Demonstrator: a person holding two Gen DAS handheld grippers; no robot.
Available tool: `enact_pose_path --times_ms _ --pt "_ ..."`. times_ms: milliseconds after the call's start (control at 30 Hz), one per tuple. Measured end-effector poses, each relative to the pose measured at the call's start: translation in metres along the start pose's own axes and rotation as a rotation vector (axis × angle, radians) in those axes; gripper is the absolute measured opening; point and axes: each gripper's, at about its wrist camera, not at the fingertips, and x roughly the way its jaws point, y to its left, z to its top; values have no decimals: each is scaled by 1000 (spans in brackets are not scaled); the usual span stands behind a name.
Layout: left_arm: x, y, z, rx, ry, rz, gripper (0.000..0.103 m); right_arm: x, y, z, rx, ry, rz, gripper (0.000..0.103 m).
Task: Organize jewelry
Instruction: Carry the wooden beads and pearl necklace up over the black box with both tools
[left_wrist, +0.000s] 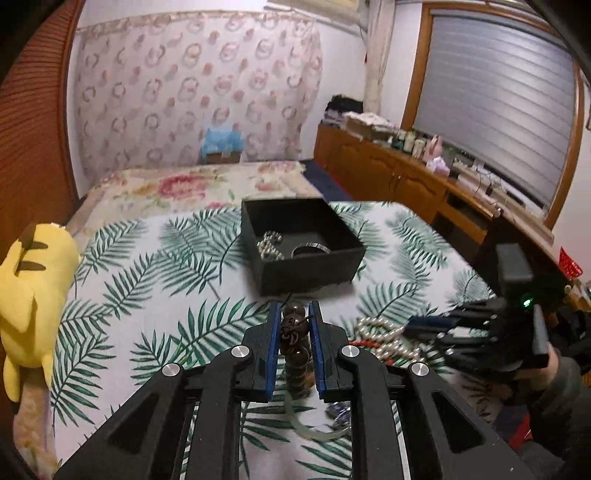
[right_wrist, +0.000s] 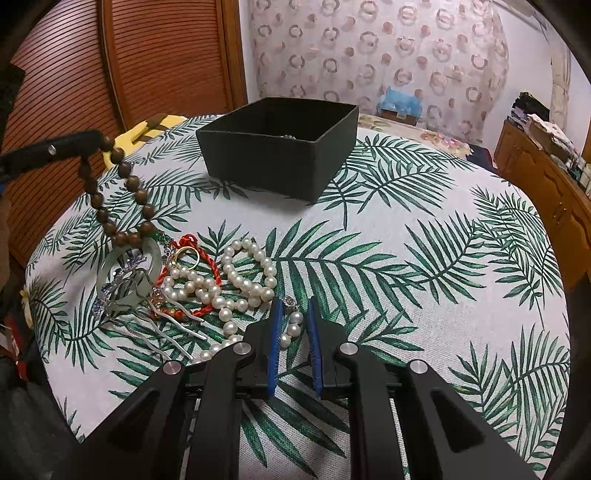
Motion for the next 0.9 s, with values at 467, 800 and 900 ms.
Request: enact_pose_path --times_ms 467,800,900 --pt "-16 0 11 10 -72 2 14 -3 1 4 -3 -18 -42 8" --pt "-20 10 22 4 -108 -1 14 -56 21 39 -72 -159 -58 8" --pt "-21 10 23 3 -113 0 14 -71 24 52 -85 -198 -66 8"
